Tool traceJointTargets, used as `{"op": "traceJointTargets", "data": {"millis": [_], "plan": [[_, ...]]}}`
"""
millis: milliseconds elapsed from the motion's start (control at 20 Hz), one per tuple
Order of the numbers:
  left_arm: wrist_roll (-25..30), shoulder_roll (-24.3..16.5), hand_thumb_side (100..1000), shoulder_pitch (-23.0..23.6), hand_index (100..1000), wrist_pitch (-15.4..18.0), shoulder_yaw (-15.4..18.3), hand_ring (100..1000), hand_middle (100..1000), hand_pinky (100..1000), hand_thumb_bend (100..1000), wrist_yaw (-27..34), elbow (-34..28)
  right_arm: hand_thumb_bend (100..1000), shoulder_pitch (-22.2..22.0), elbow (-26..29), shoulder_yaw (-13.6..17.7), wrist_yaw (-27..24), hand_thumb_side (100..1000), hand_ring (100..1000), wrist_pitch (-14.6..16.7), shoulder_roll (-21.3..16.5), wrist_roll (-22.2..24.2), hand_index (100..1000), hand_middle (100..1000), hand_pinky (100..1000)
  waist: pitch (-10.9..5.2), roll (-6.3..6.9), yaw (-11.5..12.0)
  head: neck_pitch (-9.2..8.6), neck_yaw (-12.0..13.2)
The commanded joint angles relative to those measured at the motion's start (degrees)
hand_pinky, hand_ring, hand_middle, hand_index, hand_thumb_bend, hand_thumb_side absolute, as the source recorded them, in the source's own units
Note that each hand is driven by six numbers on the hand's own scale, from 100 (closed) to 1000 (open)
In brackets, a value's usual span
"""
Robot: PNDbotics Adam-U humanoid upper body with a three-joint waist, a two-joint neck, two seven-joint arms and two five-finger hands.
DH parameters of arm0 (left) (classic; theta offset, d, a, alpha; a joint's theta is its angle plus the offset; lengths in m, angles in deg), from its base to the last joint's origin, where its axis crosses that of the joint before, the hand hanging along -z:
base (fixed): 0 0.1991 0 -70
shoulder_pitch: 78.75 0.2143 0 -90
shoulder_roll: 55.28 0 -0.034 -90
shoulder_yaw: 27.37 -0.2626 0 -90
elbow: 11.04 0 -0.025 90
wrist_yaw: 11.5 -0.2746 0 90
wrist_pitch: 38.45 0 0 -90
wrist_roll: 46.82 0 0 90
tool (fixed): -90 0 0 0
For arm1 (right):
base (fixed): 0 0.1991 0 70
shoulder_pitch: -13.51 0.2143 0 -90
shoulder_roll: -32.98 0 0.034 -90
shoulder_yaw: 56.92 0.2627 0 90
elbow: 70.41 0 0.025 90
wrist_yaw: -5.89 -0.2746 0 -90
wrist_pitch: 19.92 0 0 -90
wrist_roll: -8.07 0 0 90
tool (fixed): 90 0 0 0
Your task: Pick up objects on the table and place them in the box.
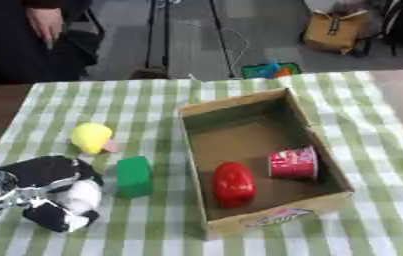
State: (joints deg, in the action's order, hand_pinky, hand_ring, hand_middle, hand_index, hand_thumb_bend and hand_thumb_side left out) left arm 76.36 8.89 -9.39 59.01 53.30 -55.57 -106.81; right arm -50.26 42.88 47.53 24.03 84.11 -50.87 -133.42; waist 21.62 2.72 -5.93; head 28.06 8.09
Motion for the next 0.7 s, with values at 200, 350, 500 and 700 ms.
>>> {"op": "traceJointTargets", "data": {"millis": [200,350,500,700], "plan": [[-0.83,-2.27,461,-0.40,661,-0.67,0.67,520,610,157,141,-0.16,-0.31,100,0.70,1.30,0.32,-0.19,473,586,0.61,-0.69,-0.48,593,459,616,-1.19,-0.07,-0.06,-0.49,0.01],[-1.26,-2.32,450,-0.49,596,-0.99,0.67,506,573,159,139,-0.68,-0.29,100,0.72,1.30,0.31,-0.23,474,586,0.66,-0.70,-0.48,593,458,619,-1.18,-0.08,-0.11,-0.59,0.02],[-1.33,-2.40,445,-0.61,577,-1.19,0.56,497,553,165,143,-0.93,-0.14,100,0.72,1.30,0.30,-0.27,470,585,0.70,-0.69,-0.48,594,457,619,-1.22,-0.01,-0.09,-0.65,0.09],[-1.08,-2.68,431,-0.99,552,-1.66,0.57,481,523,172,144,-1.42,-0.44,100,0.67,1.30,0.28,-0.33,468,585,0.73,-0.70,-0.48,595,453,619,-1.34,0.13,-0.01,-0.74,0.04]]}}
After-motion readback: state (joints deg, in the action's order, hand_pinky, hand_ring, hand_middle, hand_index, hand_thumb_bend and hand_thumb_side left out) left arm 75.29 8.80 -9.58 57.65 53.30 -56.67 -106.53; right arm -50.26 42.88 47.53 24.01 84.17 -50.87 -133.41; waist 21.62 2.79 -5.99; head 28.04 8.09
